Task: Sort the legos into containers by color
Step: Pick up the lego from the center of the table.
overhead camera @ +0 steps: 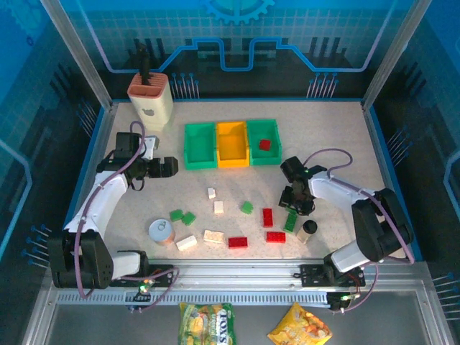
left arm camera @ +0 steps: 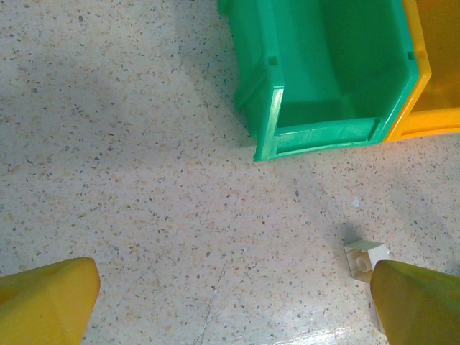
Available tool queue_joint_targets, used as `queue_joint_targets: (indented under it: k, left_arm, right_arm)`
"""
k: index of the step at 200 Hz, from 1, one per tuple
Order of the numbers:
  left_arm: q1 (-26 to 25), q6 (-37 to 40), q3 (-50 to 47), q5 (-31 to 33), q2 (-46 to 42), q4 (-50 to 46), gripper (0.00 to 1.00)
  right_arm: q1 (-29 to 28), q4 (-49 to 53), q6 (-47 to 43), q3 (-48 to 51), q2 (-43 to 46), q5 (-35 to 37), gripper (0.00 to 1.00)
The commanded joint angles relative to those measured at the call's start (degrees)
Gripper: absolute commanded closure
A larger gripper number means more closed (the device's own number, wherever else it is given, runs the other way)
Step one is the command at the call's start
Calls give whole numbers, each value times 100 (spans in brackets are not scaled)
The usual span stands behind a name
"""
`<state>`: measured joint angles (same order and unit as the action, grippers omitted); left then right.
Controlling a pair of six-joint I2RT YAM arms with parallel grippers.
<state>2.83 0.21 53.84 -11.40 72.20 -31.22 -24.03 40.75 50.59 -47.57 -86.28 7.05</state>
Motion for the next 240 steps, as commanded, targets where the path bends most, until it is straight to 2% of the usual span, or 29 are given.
queue_joint_targets:
  k: [1,39,78,145,240]
  left_arm:
    - [-15,113,169,1,-102,-121,2]
    - [-17,76,163,-68,-88,-103,2]
    - [-19,73,168,-77,-110,-100,2]
    - [-19,41,172,-157,-98,-77,2]
    - [-19,-16,135,-173,-66,18,2]
  right_arm:
    - [-100,1,22,-20,-71,90,46]
    - [-185,40,22,-66,-3,170,56]
    - [-281,166,-80,-245,-55,234,57]
    - [-561,450,-865,-1503,-264,515,57]
    - [-871,436,-1777,-3250,-1052,344,57]
